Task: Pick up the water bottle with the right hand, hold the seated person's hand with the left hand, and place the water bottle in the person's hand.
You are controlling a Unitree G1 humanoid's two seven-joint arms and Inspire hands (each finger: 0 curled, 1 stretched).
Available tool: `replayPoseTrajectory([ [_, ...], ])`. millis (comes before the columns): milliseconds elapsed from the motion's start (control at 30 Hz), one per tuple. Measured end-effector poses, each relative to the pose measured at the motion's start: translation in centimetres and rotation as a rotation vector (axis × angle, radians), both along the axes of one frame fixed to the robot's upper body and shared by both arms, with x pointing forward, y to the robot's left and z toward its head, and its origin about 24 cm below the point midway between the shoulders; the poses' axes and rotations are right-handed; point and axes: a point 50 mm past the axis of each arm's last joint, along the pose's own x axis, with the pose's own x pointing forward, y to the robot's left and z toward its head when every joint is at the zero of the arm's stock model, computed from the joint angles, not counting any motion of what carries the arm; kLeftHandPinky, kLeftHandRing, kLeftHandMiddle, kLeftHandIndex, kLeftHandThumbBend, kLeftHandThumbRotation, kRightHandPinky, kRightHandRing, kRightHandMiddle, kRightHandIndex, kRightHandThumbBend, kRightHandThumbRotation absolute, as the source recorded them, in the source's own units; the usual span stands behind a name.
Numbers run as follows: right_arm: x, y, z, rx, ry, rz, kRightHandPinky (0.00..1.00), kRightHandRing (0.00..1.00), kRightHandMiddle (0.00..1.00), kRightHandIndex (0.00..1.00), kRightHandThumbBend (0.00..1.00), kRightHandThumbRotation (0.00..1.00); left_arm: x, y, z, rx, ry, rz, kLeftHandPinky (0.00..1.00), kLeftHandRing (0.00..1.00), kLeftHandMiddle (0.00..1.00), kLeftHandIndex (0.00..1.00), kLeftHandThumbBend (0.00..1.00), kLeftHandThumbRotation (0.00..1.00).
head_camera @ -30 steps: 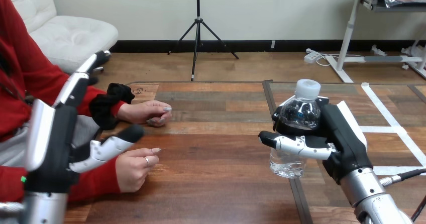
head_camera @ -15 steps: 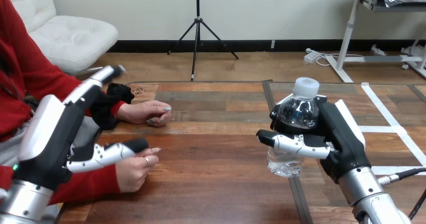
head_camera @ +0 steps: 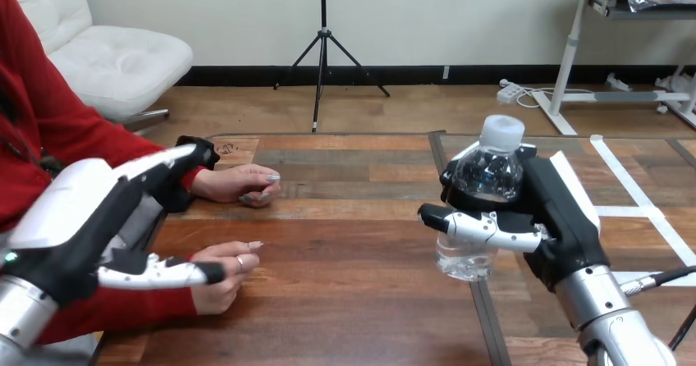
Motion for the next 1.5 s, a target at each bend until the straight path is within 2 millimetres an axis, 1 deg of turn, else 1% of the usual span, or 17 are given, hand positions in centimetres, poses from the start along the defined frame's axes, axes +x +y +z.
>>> replayPoseTrajectory([
  [100, 0.0, 0.0, 0.2, -0.002, -0.010, 0.002, 0.28, 0.33, 0.39, 0.40, 0.83, 0.00, 0.1, 0.5, 0.1, 0.068, 0.032, 0.015, 0.70, 0.78, 0.80, 0.85, 1.00, 0.57],
  [200, 0.0, 0.0, 0.5, -0.003, -0.020, 0.002, 0.27, 0.32, 0.39, 0.41, 0.83, 0.00, 0.2, 1.0, 0.2, 0.117, 0.060, 0.027, 0.70, 0.77, 0.80, 0.84, 1.00, 0.56],
  [300, 0.0, 0.0, 0.7, -0.002, -0.028, 0.002, 0.27, 0.32, 0.39, 0.41, 0.83, 0.00, 0.2, 1.4, 0.3, 0.151, 0.085, 0.036, 0.70, 0.76, 0.79, 0.84, 1.00, 0.53],
  [433, -0.1, 0.0, 0.8, -0.001, -0.035, 0.001, 0.27, 0.32, 0.39, 0.41, 0.83, 0.00, 0.3, 1.8, 0.5, 0.181, 0.121, 0.040, 0.71, 0.77, 0.80, 0.84, 1.00, 0.47],
  [633, -0.1, -0.1, 1.0, 0.000, -0.042, -0.002, 0.27, 0.32, 0.39, 0.41, 0.83, 0.00, 0.6, 2.2, 0.9, 0.226, 0.189, 0.040, 0.72, 0.78, 0.81, 0.84, 1.00, 0.42],
  [1000, -0.2, -0.6, 1.3, 0.019, -0.039, -0.018, 0.26, 0.31, 0.37, 0.40, 0.83, 0.00, 1.1, 2.6, 1.5, 0.309, 0.271, 0.020, 0.74, 0.79, 0.83, 0.85, 1.00, 0.33],
  [1267, -0.5, -1.0, 1.7, 0.014, -0.041, -0.028, 0.25, 0.29, 0.36, 0.40, 0.83, 0.00, 1.5, 2.5, 2.0, 0.352, 0.295, -0.002, 0.74, 0.80, 0.84, 0.86, 1.00, 0.32],
  [1500, -0.5, -1.2, 2.3, 0.000, -0.045, -0.026, 0.23, 0.27, 0.35, 0.39, 0.82, 0.00, 2.0, 2.3, 2.2, 0.365, 0.298, -0.018, 0.74, 0.80, 0.84, 0.86, 1.00, 0.29],
])
